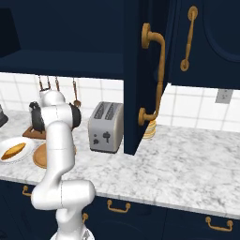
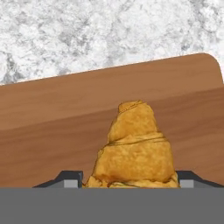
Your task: From the different types of pastries on the counter, select a croissant and place it on the cutting board. Then retrieve a jar of jam from the cabinet and place it alongside the croissant on the cutting board.
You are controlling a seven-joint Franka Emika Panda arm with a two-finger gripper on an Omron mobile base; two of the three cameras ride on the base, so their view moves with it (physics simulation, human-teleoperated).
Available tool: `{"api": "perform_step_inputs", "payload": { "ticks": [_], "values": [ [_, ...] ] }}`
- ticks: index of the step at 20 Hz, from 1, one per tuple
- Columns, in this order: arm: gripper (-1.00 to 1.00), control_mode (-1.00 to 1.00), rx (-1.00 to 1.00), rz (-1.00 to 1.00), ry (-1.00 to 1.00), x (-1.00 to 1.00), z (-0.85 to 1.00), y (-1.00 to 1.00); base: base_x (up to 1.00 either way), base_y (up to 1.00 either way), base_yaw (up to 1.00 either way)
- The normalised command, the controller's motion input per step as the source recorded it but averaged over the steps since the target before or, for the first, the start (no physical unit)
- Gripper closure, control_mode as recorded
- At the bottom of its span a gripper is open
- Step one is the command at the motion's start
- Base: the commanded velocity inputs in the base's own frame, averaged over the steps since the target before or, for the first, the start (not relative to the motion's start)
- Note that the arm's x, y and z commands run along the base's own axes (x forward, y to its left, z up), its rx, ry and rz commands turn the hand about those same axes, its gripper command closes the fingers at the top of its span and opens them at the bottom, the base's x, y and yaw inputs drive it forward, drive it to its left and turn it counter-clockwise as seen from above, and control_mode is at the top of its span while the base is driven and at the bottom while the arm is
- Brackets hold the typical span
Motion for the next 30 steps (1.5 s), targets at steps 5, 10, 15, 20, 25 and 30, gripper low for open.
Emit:
{"api": "perform_step_inputs", "payload": {
  "ticks": [5, 10, 15, 20, 25, 30],
  "values": [
    [-1.0, -1.0, 0.0, 0.0, 0.0, 0.05, -0.9, 0.01, 0.0, 0.0, 0.0],
    [-1.0, -1.0, 0.04, 0.0, 0.05, 0.0, 0.07, 0.0, 0.0, 0.0, 0.0],
    [-1.0, -1.0, 0.01, 0.01, 0.03, 0.0, -0.02, 0.01, 0.0, 0.0, 0.0],
    [-1.0, -1.0, -0.01, 0.01, -0.1, -0.22, -0.01, 0.01, 0.0, 0.0, 0.0],
    [-1.0, -1.0, -0.02, 0.02, -0.25, -0.51, -0.02, 0.0, 0.0, 0.0, 0.0],
    [-1.0, -1.0, 0.0, 0.0, -0.35, -0.93, 0.24, -0.13, 0.0, 0.0, 0.0]
  ]
}}
